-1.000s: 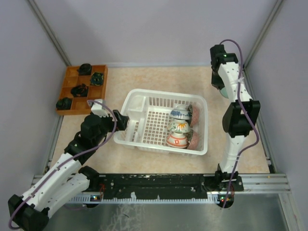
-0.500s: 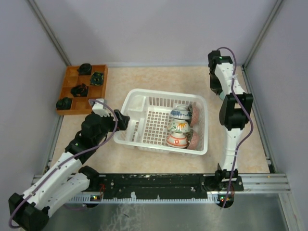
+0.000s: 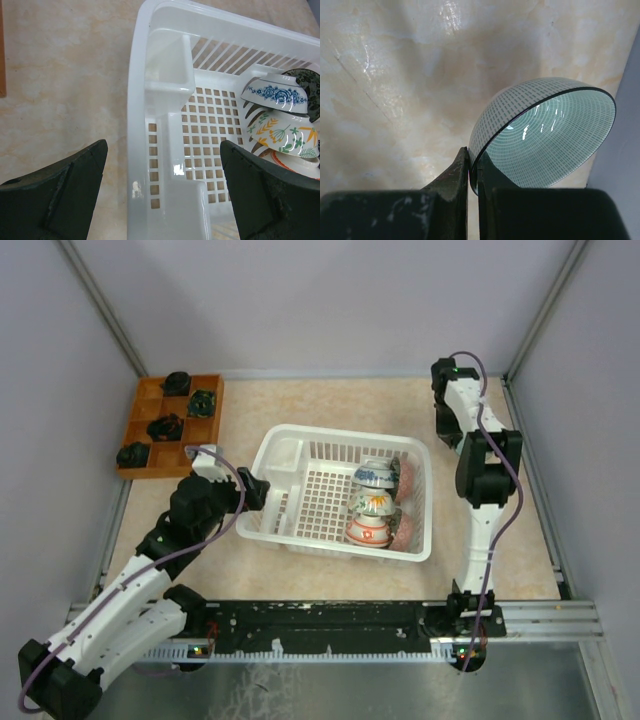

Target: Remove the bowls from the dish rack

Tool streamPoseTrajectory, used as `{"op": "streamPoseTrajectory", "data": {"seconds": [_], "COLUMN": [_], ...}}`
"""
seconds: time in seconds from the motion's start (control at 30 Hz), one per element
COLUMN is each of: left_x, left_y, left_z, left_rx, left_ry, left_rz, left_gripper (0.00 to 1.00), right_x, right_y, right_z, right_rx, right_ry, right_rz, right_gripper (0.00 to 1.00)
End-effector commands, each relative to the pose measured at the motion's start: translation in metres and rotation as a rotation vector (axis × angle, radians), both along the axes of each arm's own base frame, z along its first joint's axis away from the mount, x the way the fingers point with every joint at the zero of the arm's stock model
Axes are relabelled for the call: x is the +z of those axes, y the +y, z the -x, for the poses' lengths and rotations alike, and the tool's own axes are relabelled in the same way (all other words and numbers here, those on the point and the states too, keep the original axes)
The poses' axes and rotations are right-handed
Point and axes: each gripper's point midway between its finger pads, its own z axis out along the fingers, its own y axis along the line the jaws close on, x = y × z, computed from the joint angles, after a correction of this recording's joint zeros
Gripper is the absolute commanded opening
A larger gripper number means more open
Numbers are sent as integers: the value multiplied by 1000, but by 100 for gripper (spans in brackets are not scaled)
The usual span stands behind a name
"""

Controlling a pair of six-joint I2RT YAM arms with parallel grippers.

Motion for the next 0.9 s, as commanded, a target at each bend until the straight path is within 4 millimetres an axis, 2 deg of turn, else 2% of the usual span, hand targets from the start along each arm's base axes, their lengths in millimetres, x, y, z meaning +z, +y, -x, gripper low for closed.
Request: {"op": "streamPoseTrajectory", "data": {"seconds": [0.0,0.27,0.37,0.47,0.5,0.53,0.7,0.87], "left_x": [23,24,25,23,23,22,22,22], "left_y": [-2,0,-1,0,0,0,0,0], "left_z": [-5,-5,-5,-5,-5,-5,-5,-5], "left_rx": [2,9,7,8,9,9,11,12], "left_ry": [-56,-60,-61,-57,-55,-54,-55,-53], "left_rz": [20,18,18,18,17,16,17,15], "left_gripper": [99,99,99,99,99,99,99,99], "right_x": [3,-7,-7,-8,-9,-9,-8,9], "right_y": [-8,-9,-9,-10,-10,-11,-11,-10], "right_z": [-9,-8,-8,-8,-8,-8,-9,-12], "right_rx": [2,-7,-9,-14,-16,-18,-26,-31], "right_ry": [-25,-3,0,-1,0,0,-4,-53], "right_rz": [31,35,38,42,45,46,46,44], "right_gripper": [0,2,11,29,39,43,50,60]}}
